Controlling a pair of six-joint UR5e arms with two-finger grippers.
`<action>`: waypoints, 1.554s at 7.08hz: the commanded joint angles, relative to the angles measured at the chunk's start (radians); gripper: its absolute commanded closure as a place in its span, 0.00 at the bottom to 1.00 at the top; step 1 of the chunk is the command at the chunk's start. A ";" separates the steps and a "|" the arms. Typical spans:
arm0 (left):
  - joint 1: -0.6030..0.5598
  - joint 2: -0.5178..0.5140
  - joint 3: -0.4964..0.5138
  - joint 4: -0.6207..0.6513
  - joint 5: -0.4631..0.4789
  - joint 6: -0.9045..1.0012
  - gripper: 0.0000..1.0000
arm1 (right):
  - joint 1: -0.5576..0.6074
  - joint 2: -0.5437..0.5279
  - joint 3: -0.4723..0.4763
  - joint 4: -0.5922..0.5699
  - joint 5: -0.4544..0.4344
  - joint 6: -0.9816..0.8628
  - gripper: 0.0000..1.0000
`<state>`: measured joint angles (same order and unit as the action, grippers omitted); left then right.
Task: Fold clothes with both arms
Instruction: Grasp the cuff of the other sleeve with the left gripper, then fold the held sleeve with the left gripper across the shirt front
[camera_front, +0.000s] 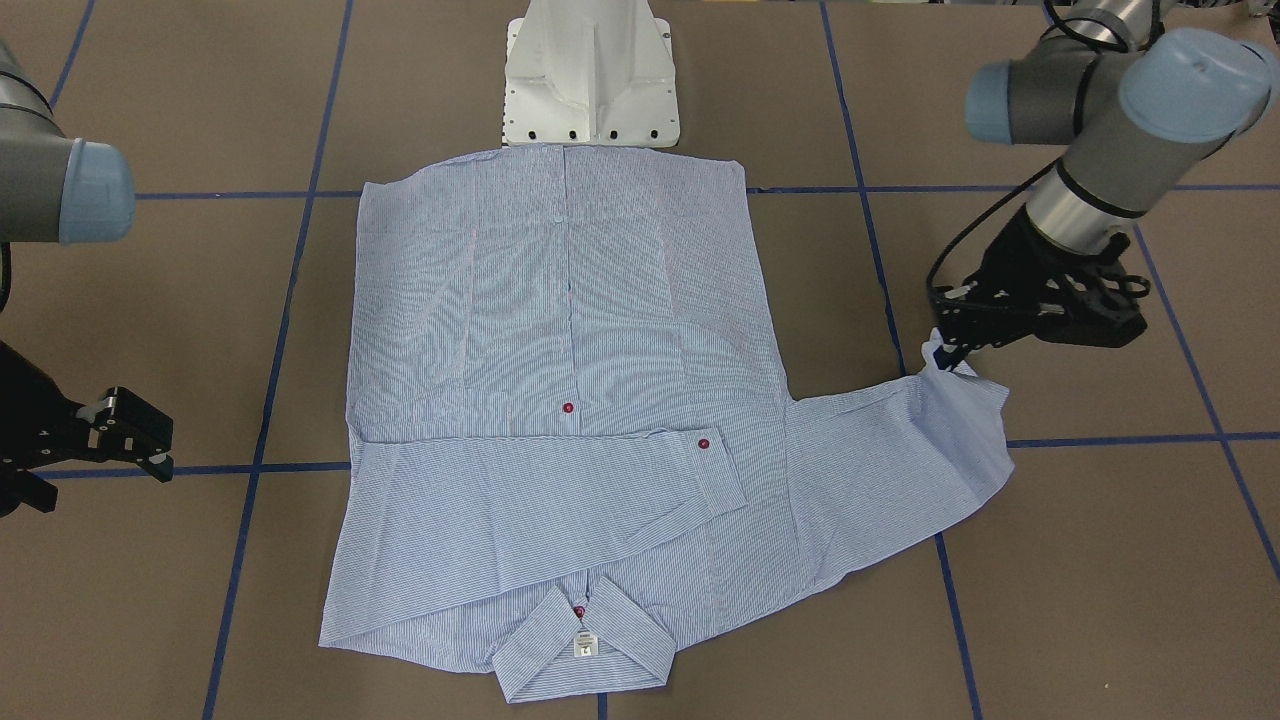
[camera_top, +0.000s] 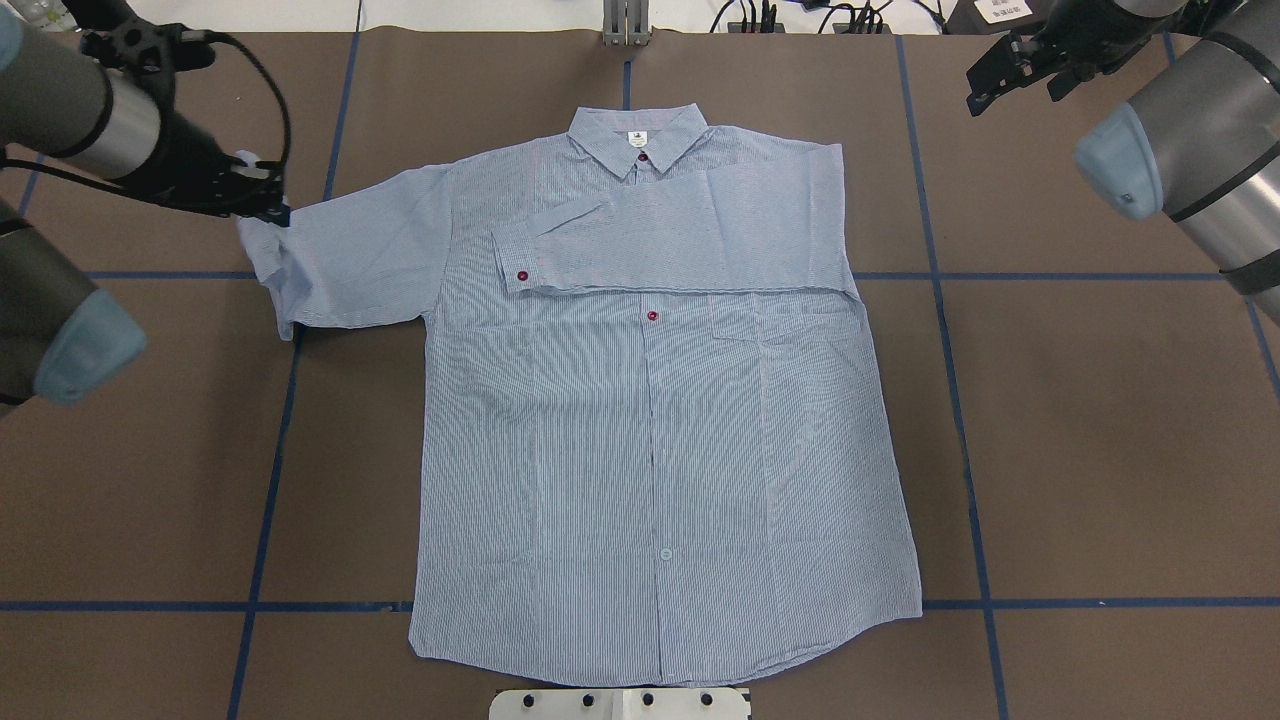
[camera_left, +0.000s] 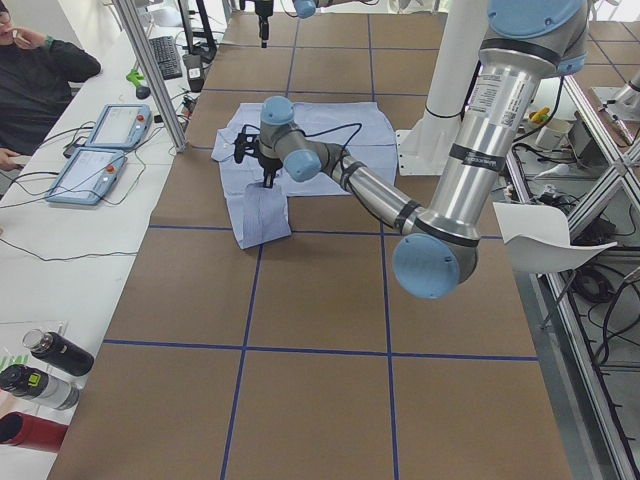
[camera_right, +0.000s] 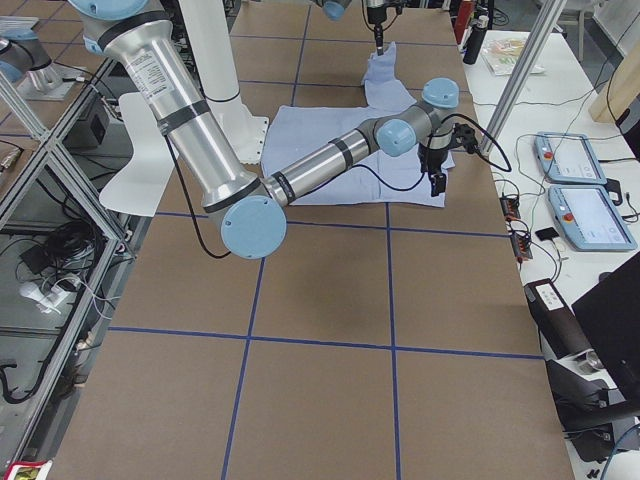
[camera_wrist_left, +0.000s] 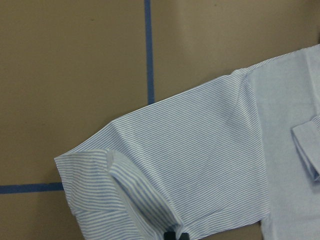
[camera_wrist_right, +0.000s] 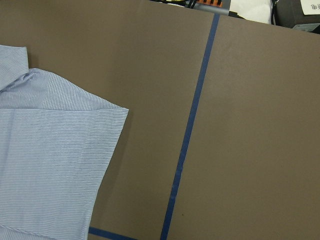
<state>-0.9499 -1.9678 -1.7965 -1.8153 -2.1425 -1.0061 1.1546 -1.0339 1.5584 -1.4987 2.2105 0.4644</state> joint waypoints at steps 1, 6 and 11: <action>0.103 -0.216 0.078 0.097 0.006 -0.174 1.00 | -0.003 0.000 -0.004 0.000 0.000 0.000 0.00; 0.180 -0.630 0.455 0.093 0.050 -0.383 1.00 | -0.004 0.003 -0.006 0.000 -0.002 0.003 0.00; 0.338 -0.683 0.604 -0.007 0.162 -0.439 1.00 | -0.012 0.002 -0.009 0.000 -0.002 0.005 0.00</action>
<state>-0.6464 -2.6491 -1.2294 -1.7705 -1.9949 -1.4404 1.1451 -1.0318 1.5503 -1.4987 2.2090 0.4687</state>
